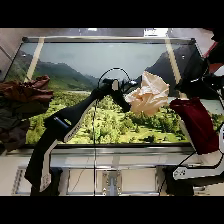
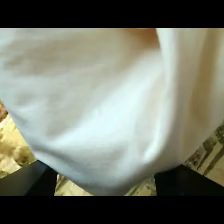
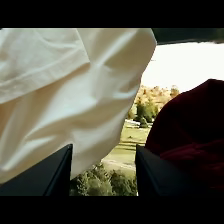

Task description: Fold the shirts.

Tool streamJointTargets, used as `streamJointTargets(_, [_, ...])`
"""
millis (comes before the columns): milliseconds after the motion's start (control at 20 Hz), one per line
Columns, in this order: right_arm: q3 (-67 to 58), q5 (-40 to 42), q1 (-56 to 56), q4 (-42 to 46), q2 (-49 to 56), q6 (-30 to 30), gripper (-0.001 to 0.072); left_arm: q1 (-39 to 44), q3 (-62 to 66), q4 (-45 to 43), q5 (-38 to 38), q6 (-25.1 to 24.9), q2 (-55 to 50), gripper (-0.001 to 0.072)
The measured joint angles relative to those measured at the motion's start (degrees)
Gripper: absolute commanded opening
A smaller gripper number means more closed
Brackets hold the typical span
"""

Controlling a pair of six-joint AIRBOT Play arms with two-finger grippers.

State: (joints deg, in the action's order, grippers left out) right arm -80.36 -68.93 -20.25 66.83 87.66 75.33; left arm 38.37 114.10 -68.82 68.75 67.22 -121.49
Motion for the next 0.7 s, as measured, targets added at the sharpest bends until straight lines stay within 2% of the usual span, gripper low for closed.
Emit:
streamJointTargets(200, [3.1,6.1,-0.1,-4.5,4.9,-0.8,0.0447,0.2,0.0,-0.8,-5.4,1.6,-0.2,0.0631])
streamJointTargets(500, [4.2,9.0,0.7,-8.2,10.6,-1.6,0.0441,0.2,0.0,-1.0,-11.8,4.6,-0.2,0.0629])
streamJointTargets(550, [4.2,9.4,0.9,-8.0,11.0,-1.7,0.038,0.2,0.0,-1.0,-12.2,4.8,-0.2,0.0571])
streamJointTargets(650, [4.2,10.1,1.0,-7.0,11.5,-1.7,0.0243,0.2,0.0,-1.0,-12.9,5.2,-0.2,0.0222])
streamJointTargets(700, [4.2,10.4,1.0,-6.7,11.6,-1.7,0.0152,0.2,0.0,-1.0,-13.2,5.6,-0.2,0.0003])
